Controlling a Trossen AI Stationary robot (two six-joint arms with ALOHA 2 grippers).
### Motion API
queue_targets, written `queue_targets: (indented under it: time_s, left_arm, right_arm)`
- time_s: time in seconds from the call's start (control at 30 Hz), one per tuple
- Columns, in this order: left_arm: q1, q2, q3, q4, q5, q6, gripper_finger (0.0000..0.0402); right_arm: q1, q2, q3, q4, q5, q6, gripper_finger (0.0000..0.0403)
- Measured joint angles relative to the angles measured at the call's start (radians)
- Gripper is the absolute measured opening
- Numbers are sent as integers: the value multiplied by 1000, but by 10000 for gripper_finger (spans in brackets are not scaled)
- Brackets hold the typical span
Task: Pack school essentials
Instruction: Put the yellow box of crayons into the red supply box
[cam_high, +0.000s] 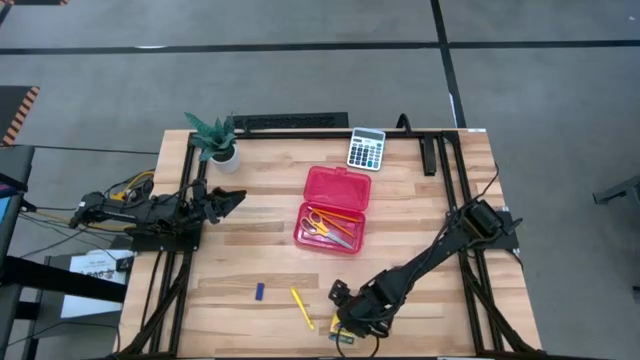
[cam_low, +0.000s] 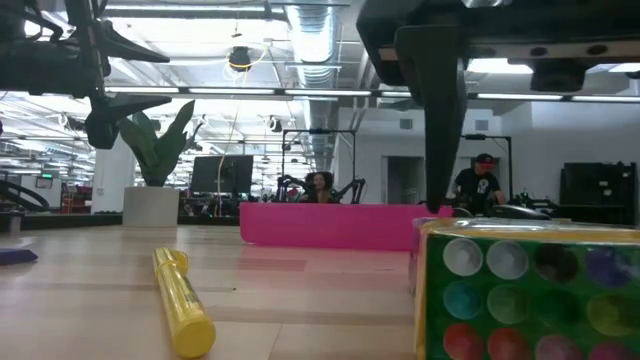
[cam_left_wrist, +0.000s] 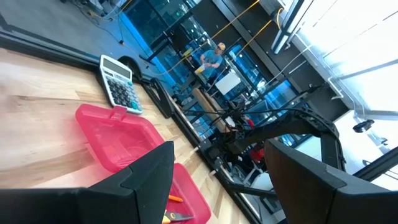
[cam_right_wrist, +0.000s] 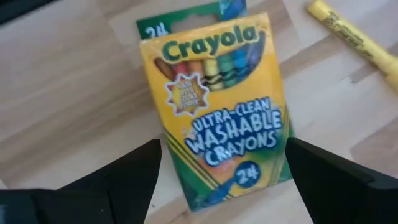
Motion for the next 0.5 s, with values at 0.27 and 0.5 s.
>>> queue_targets:
  time_s: [0.27,0.5]
  left_arm:
    - [0,0,0,0,-1,0,238]
    - [0,0,0,0,-2,0,238]
  right_arm:
    - [-36,4,0,45,43,-30,353]
    - [-53,44,3,73,29,-88,344]
